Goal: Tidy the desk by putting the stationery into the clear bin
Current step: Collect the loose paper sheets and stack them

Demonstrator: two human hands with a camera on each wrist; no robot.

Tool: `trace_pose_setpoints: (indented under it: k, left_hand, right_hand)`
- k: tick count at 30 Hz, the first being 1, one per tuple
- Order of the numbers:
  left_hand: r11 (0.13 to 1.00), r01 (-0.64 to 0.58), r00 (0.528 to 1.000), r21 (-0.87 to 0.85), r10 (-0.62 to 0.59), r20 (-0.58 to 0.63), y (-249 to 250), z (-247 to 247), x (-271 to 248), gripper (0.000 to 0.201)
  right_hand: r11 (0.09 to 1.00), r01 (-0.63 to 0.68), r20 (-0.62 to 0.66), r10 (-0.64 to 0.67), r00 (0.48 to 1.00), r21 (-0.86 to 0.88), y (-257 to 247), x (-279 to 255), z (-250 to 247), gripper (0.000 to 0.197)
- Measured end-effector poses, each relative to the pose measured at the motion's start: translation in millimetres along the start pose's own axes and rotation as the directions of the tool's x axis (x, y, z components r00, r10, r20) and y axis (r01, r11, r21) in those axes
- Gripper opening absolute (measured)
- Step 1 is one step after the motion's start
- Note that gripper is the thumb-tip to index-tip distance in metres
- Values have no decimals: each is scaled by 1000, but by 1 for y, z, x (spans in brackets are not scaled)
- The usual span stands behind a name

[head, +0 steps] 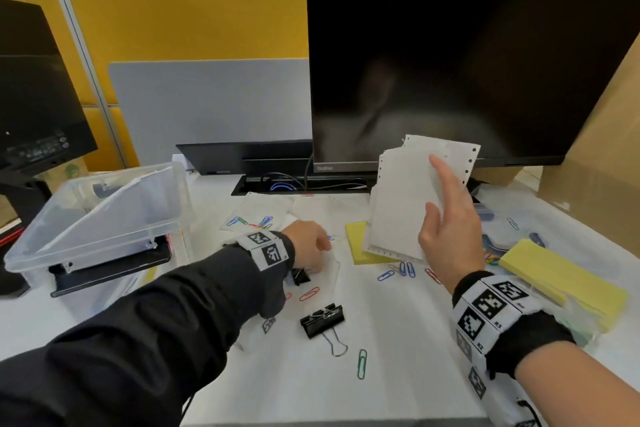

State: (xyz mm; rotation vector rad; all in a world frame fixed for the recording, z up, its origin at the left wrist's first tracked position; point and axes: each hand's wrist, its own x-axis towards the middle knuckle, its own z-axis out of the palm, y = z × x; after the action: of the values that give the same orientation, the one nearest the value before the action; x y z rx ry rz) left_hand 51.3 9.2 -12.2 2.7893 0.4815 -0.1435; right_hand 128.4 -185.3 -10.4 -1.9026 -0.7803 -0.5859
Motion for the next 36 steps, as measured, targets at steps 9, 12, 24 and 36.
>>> trace_pose_setpoints:
  k: [9,12,24,36]
  left_hand:
    - [997,-75,997,26,75,13,-6,11,10,22]
    - [989,-126,989,74,131,-65,-1,9,10,16]
    - [760,-482,649,-436,-24,-760,35,-47,-4,6]
    - [358,-190,751,-914,-547,-371,51,-13,22,32]
  right_hand:
    - [995,-53,-10,52,999,-85,0,1,0,53]
    - [995,-68,-1,68,998,-77,-2,0,-1,51]
    - [992,-127,46,126,991,8,-6,-3,-5,59]
    - [975,-92,89,75,993,201,-9,-4,-1,61]
